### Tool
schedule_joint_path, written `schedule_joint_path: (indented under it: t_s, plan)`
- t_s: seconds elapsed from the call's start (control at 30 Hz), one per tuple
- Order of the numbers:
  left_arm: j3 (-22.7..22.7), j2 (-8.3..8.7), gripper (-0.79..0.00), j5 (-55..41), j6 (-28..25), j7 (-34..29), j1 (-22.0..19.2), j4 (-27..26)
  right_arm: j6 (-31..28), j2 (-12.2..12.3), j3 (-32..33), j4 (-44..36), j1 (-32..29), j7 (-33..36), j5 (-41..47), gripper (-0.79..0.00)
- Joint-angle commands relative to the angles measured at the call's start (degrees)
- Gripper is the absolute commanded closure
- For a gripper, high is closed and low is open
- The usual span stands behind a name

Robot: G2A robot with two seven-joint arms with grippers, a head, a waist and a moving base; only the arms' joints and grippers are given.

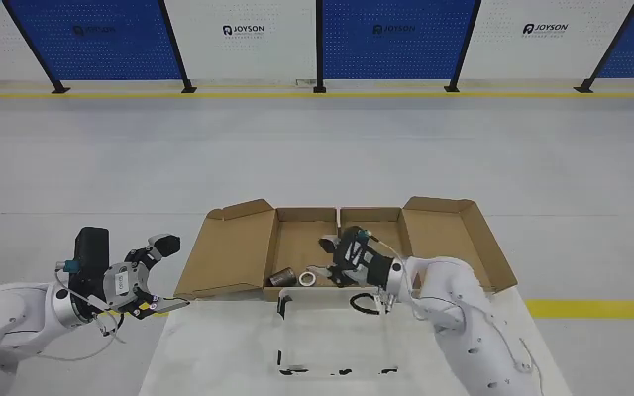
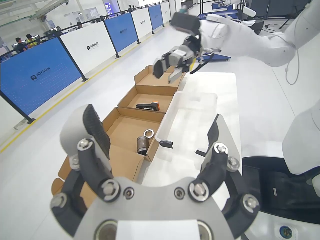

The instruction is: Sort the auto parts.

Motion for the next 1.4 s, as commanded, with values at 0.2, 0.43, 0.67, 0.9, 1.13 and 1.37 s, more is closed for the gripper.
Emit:
schedule_joint_path:
  t_s: [0.2,0.43,0.67,0.9,1.13,1.37]
  plan:
    - [0.0,0.0,-0.784,0.0,0.0,0.0,0.0,0.0,-4.3,1.6,9.7,-5.8,-11.0,-4.9,0.2,-0.688]
    - [0.0,0.0,-0.784,0.0,0.0,0.0,0.0,0.0,-4.3,1.7,9.8,-5.8,-11.1,-5.0,0.1,-0.785]
    - [0.0,0.0,-0.785,0.0,0.0,0.0,0.0,0.0,-4.3,1.7,9.8,-5.8,-11.1,-5.0,0.1,-0.785]
    - [0.0,0.0,-0.784,0.0,0.0,0.0,0.0,0.0,-4.3,1.7,9.8,-5.8,-11.1,-5.0,0.1,-0.785]
    - [0.0,0.0,-0.785,0.0,0.0,0.0,0.0,0.0,-4.3,1.7,9.8,-5.8,-11.1,-5.0,0.1,-0.785]
    - [0.0,0.0,-0.784,0.0,0.0,0.0,0.0,0.0,-4.3,1.7,9.8,-5.8,-11.1,-5.0,0.1,-0.785]
